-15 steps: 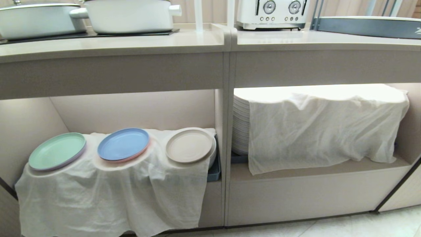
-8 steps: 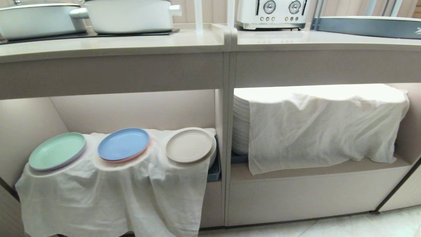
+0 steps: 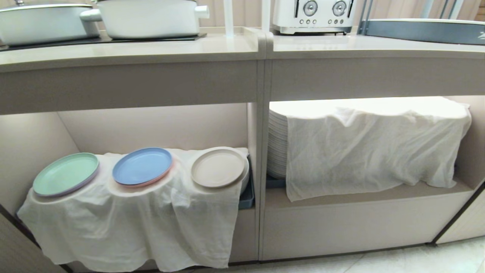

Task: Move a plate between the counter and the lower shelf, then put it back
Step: Pick up the plate in the cupboard

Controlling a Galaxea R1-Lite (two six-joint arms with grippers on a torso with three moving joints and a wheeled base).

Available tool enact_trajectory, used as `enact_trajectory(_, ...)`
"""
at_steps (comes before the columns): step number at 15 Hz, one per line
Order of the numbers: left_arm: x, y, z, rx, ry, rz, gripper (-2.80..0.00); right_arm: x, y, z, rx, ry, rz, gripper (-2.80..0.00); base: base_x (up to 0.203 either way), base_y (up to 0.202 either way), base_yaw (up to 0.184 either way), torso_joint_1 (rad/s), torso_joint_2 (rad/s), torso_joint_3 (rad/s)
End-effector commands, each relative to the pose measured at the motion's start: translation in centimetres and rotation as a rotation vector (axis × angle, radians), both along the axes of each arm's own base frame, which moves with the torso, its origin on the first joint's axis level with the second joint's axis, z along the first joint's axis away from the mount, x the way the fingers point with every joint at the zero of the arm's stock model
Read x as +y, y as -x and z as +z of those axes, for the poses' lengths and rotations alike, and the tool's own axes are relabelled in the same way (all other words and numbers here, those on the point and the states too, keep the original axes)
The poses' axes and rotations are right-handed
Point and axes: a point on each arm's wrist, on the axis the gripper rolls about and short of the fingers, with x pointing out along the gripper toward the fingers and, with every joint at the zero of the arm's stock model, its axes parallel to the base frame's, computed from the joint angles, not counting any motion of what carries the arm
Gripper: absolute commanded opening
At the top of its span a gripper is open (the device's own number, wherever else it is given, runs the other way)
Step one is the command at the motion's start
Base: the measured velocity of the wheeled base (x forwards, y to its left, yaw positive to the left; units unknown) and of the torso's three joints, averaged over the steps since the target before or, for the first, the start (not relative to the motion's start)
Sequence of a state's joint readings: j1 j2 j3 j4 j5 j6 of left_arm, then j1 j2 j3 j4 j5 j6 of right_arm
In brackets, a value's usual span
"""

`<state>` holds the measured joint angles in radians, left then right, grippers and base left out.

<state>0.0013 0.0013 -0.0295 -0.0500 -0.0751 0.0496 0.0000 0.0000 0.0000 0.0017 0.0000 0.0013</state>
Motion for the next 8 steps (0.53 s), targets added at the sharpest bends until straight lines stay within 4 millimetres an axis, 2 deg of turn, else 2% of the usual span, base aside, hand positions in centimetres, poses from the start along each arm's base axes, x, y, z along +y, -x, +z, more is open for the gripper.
enact_trajectory(1, -0.1, 0.3, 0.9, -0.035, -0.007, -0.053, -2.8, 0.0, 0.0, 0.0, 0.0, 0.0, 0.0, -2.8, 0.0, 0.0, 0.0, 0.0, 0.0, 0.0)
enact_trajectory(5, -0.4, 0.6, 1.4, -0.05, -0.033, -0.195, -2.8, 0.0, 0.0, 0.0, 0.0, 0.0, 0.0, -2.8, 0.0, 0.0, 0.0, 0.0, 0.0, 0.0)
enact_trajectory(8, -0.6, 0.4, 2.2, 0.012, -0.034, -0.281, -2.8, 0.0, 0.0, 0.0, 0.0, 0.0, 0.0, -2.8, 0.0, 0.0, 0.0, 0.0, 0.0, 0.0)
